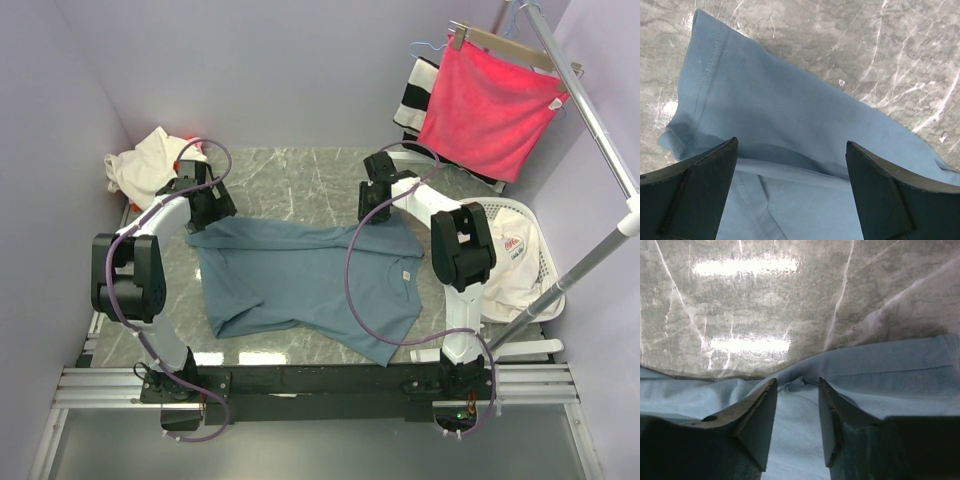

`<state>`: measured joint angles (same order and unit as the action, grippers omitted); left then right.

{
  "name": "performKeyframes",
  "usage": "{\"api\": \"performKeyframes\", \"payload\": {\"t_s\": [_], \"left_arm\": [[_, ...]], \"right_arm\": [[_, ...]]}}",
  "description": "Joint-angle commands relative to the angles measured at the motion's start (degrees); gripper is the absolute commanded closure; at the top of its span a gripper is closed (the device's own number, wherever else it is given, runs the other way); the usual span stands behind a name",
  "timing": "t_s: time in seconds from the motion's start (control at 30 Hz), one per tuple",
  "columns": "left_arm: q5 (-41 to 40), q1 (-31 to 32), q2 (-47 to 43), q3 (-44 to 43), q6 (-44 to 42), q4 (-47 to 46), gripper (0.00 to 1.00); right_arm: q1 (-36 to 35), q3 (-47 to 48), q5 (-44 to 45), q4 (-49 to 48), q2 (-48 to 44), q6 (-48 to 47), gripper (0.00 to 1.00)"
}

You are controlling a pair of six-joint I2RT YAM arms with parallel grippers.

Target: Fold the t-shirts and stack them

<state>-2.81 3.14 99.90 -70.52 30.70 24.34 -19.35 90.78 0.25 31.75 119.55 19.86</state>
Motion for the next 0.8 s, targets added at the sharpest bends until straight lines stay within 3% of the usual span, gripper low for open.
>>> {"api": "performKeyframes", "payload": {"t_s": [0.0,0.23,0.33,0.57,0.77], "left_arm": [[0.88,-0.06,0.39,-1.64,-0.90,-1.13,0.06],[0.52,-0.06,0.21,-1.46,-0.99,-0.87,0.06],[0.44,-0.06,0.39,-1.55,-1.08,-0.78,0.06],[0.52,-0.06,0.65,-1.81,-0.99,-0.70,0.06],[0.44,-0.06,0.56,-1.64,-1.08,-0.78,0.06]], "right_arm": [[-0.42,0.97,0.63,0.16,0.33,0.01,0.55],[-0.42,1.68,0.80,0.86,1.39,0.09,0.57],[-0.42,2.12,1.07,1.39,1.66,-0.08,0.65],[-0.42,1.59,1.15,1.04,1.22,-0.26,0.95],[-0.51,0.10,3.00,0.16,-2.12,-0.43,1.00]]}}
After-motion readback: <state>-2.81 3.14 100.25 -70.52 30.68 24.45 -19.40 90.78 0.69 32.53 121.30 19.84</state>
